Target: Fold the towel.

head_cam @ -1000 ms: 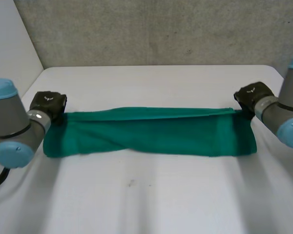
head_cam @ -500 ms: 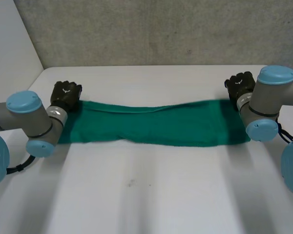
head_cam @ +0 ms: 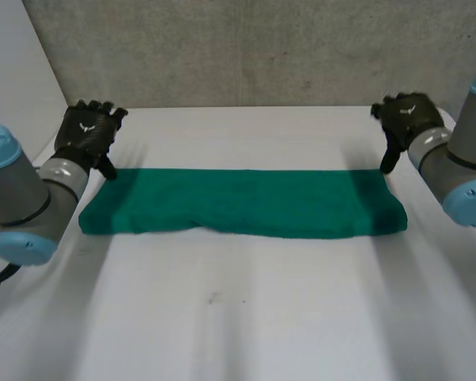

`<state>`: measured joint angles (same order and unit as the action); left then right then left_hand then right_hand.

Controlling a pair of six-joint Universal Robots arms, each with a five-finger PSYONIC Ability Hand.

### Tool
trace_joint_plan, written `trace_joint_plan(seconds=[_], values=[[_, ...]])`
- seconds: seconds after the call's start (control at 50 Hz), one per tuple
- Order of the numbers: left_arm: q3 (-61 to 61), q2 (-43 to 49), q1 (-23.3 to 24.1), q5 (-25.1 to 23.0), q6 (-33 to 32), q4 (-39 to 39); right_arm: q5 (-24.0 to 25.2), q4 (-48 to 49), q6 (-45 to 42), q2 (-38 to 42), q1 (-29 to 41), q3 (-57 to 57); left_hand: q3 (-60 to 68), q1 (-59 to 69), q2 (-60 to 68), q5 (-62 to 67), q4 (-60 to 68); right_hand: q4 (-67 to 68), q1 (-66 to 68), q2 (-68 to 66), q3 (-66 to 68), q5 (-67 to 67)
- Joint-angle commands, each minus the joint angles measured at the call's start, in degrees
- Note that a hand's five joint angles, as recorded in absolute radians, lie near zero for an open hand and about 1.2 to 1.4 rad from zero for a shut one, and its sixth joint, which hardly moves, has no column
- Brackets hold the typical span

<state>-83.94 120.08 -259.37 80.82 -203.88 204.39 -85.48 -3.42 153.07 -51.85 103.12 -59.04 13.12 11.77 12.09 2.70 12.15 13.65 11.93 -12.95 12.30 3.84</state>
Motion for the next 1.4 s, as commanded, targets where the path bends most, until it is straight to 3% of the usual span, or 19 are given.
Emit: trace_joint_plan(seconds=[0.02,0.26,0.32,0.38,0.4,0.58,0.74,0.82,0.9,1.1,1.2,1.28,1.36,1.38,1.4], values=[[-12.12,-5.56,0.79,-0.05,0.32,-0.05,3.13,-4.13,-0.05,-1.68,-0.55,-8.9,-3.08,-1.73,-2.04,-2.65,-2.11,-3.24,-1.52,2.54,-1.89,-3.42],[-16.7,-5.91,2.11,-0.05,6.82,-0.31,3.04,-1.33,-0.14,2.1,-3.89,-12.77,-3.08,-1.73,-2.04,-2.65,-2.11,9.86,11.58,-10.56,11.21,9.67],[-16.7,-5.91,1.76,-0.05,7.88,-0.4,2.95,-0.01,-0.66,3.77,-4.86,-12.42,-3.08,-1.73,-2.04,-2.65,-2.11,27.16,28.87,-27.86,28.51,26.97],[-16.79,-5.91,1.76,-0.05,8.23,-0.4,2.78,0.35,-1.1,4.74,-6.53,-11.71,-3.08,-1.73,-2.04,-2.65,-2.11,63.78,65.5,-64.48,65.13,63.6],[-16.79,-5.91,1.67,-0.05,8.23,-0.4,2.69,0.35,-1.19,5.0,-7.05,-11.54,-3.08,-1.73,-2.04,-2.65,-2.11,66.32,68.04,-67.02,67.67,66.14],[-16.87,-6.61,1.76,0.04,8.32,-0.49,0.49,1.93,-5.14,3.69,-16.02,-11.1,-3.08,-1.73,-2.04,-2.65,-2.11,66.35,68.07,-67.05,67.7,66.16],[-17.31,-7.23,1.76,0.04,8.32,-0.58,-1.61,1.84,-24.55,1.31,-24.02,-8.82,-3.08,-1.73,-2.04,-2.65,-2.11,66.35,68.07,-67.05,67.7,66.16],[-17.4,-7.49,1.76,0.04,8.32,-1.01,-1.53,1.66,-25.98,0.35,-21.13,-7.5,-3.08,-1.73,-2.04,-2.65,-2.11,66.35,68.07,-67.05,67.7,66.16],[-17.58,-7.75,1.67,0.04,8.32,-1.54,0.22,2.19,-24.84,-0.53,-13.41,-5.39,-3.08,-1.73,-2.04,-2.65,-2.11,66.35,68.07,-67.05,67.7,66.16],[-18.1,-8.89,1.76,-0.05,8.41,-1.63,12.17,4.92,-24.57,-0.01,9.71,-0.55,-3.08,-1.73,-2.04,-2.65,-2.11,66.35,68.07,-67.05,67.7,66.16],[-18.63,-8.98,1.76,-0.05,8.41,-1.54,18.14,7.02,-24.57,5.25,19.45,2.08,-3.08,-1.73,-2.04,-2.65,-2.11,66.35,68.07,-67.05,67.7,66.16],[-18.72,-8.9,1.85,-0.05,8.41,-1.63,21.66,7.47,-24.57,9.82,24.92,3.31,-3.08,-1.73,-2.04,-2.65,-2.11,66.35,68.07,-67.05,67.7,66.16],[-18.81,-8.9,2.02,-0.05,8.41,-1.63,22.12,7.47,-24.92,13.79,26.86,3.4,-3.08,-1.73,-2.04,-2.65,-2.11,66.35,68.07,-67.05,67.7,66.16],[-18.81,-8.9,2.11,-0.05,8.41,-1.63,21.85,7.38,-24.92,14.32,26.95,3.4,-3.08,-1.73,-2.04,-2.65,-2.11,63.74,65.46,-64.44,65.09,63.56],[-18.9,-8.9,2.28,-0.05,8.41,-1.63,21.68,7.2,-24.92,14.84,26.87,3.4,-3.08,-1.73,-2.04,-2.65,-2.11,50.89,52.61,-51.6,52.25,50.71]])
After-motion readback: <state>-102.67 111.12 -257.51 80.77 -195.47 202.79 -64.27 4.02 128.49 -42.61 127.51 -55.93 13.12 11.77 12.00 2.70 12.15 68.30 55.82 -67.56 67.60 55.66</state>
